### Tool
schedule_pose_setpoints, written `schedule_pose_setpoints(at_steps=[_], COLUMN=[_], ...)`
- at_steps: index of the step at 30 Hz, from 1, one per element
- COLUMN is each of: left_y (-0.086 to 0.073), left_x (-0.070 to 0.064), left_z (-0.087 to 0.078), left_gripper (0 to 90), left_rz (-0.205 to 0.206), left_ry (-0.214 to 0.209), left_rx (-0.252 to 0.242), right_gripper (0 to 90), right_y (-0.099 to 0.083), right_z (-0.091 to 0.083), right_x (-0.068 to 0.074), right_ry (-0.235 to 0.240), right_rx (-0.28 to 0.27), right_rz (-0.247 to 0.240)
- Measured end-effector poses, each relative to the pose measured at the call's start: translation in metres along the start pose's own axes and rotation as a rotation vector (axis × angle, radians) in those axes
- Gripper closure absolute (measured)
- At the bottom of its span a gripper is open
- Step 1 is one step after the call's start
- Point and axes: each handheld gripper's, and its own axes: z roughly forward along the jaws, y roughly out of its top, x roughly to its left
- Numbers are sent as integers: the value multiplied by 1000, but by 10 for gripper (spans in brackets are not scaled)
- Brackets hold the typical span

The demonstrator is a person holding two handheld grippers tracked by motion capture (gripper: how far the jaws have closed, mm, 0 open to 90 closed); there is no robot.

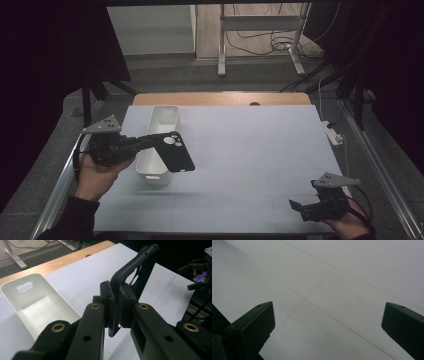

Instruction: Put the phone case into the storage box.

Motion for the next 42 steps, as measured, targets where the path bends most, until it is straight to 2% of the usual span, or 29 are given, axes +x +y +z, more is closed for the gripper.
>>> schedule_pose_setpoints(at_steps=[6,22,33,42], left_y=[0,-2,-7,-14], left_x=[6,23,35,44], left_z=[-7,-25,-29,-22], left_gripper=[833,833,833,833], left_rz=[-5,-6,-12,-22], left_ry=[22,105,147,164], left_rx=[3,20,38,63], right_gripper=[0,0,0,0], right_y=[-2,-5,-4,-4], right_z=[-4,-10,-9,-8], right_x=[-2,-2,-2,-2], right_ry=[-6,-22,-18,-15], right_rx=[-10,-22,-14,-7], right_rz=[21,29,30,28])
